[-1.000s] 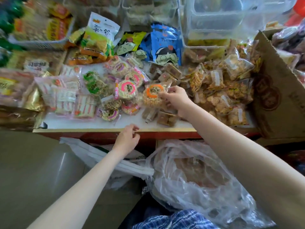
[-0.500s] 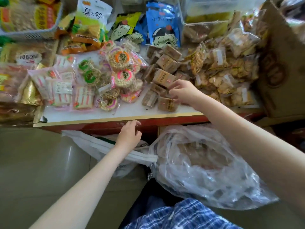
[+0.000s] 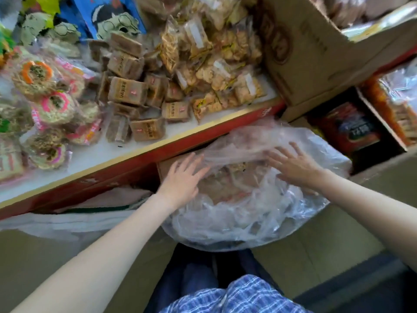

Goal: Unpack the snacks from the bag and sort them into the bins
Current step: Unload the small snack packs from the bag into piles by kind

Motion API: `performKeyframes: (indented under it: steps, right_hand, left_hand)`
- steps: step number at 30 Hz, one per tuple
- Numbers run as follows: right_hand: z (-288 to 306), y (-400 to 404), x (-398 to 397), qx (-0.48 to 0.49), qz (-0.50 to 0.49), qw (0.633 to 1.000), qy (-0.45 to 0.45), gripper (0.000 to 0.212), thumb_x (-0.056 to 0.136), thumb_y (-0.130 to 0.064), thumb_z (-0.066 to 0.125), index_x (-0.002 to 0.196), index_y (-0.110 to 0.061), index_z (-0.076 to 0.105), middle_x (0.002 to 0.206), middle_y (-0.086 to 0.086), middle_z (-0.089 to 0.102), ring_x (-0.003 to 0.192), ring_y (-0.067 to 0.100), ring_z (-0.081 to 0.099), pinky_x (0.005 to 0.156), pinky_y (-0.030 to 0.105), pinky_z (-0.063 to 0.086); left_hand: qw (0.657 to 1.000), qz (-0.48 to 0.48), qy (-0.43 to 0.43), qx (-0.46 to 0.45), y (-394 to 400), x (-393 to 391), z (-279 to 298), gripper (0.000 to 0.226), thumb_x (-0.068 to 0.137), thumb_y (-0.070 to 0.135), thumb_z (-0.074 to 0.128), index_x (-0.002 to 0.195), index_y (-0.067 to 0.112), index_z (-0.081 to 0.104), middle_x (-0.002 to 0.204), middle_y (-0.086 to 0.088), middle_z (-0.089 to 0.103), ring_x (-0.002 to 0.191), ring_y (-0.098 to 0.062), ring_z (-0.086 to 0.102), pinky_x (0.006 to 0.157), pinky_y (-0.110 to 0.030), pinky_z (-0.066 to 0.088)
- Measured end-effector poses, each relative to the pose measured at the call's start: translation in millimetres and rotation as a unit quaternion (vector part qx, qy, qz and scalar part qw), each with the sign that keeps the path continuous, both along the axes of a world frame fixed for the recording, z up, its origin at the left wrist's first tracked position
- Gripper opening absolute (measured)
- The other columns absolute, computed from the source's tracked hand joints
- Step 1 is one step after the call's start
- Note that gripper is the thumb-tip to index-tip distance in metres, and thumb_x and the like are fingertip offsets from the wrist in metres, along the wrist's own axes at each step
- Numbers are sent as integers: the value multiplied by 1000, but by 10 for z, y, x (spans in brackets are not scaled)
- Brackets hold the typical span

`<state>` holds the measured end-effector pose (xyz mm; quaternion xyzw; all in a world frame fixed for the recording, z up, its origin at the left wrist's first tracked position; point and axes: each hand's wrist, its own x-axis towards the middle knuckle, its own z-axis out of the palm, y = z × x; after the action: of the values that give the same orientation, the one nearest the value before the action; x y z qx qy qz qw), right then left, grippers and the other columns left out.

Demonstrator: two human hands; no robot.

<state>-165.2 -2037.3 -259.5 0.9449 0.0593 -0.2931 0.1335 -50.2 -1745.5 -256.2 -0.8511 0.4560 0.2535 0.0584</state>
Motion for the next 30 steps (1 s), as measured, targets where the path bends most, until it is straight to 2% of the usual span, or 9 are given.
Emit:
performKeyframes:
  steps: [5,8,11,14,17,20,23,27,30]
  right_hand:
    - [105,-630,326,28,-171,972,-158,57,90,-3,47,144,-12,34,152,8,28,143,28,12,112,59,0]
    - [38,-703,233,44,-174,976,-127,63,85,-2,49,145,-14,31,154,7,22,145,28,4,113,55,-3]
    - [-88,-504,31,60,-143,974,-166,51,80,0,56,131,-8,51,145,15,38,140,37,20,110,61,-6]
    - [-128,-288,-31,131,-111,960,-222,31,67,6,67,97,-1,67,118,20,60,112,43,53,101,62,31]
    - [-207,-85,71,236,-50,944,-225,28,70,3,68,98,-1,65,111,20,62,94,39,59,75,41,52]
    - [-313,101,207,225,-21,959,-172,46,81,-3,58,127,-5,52,136,19,46,120,41,46,98,49,38]
    - [-294,84,334,196,-82,964,-162,62,86,-6,51,144,-12,32,152,14,25,138,44,19,109,60,14]
    - [-248,-167,487,194,-152,961,-127,71,92,-38,53,150,-22,17,156,6,14,143,41,-2,110,62,4]
    - [-223,-307,520,180,-165,967,-72,72,88,-35,53,149,-28,16,157,2,9,142,41,-6,109,66,7]
  left_hand:
    - [986,-155,-29,45,-554,-17,-145,57,103,35,26,150,31,-6,156,3,-19,143,-26,-21,115,-48,-6]
    - [965,-246,-67,64,-936,-4,-249,53,103,37,21,151,23,3,158,3,-12,143,-24,-21,113,-50,-12]
    - [952,-269,-93,112,-1139,83,-317,54,103,37,18,151,17,7,159,-1,-4,144,-24,-18,112,-49,-15]
    - [963,-147,-123,190,-1139,287,-349,56,102,41,13,151,18,-2,158,-4,-8,144,-22,-16,115,-43,-10]
    - [970,-80,-128,192,-1139,283,-346,54,102,32,17,151,13,3,159,-7,-6,145,-24,-12,117,-42,-2]
    - [989,-63,-134,11,-1093,23,-296,48,92,22,34,136,5,44,151,-18,30,141,-31,24,111,-43,25]
    - [964,-220,-128,-74,-897,-78,-370,46,71,28,50,109,7,66,125,-14,60,119,-28,54,97,-42,42]
    - [955,-283,-93,4,-726,5,-523,51,84,38,32,125,23,60,137,-9,51,130,-33,44,109,-53,22]
    - [954,-237,-71,171,-702,276,-574,56,98,45,16,149,23,20,158,-6,6,145,-34,1,117,-51,4]
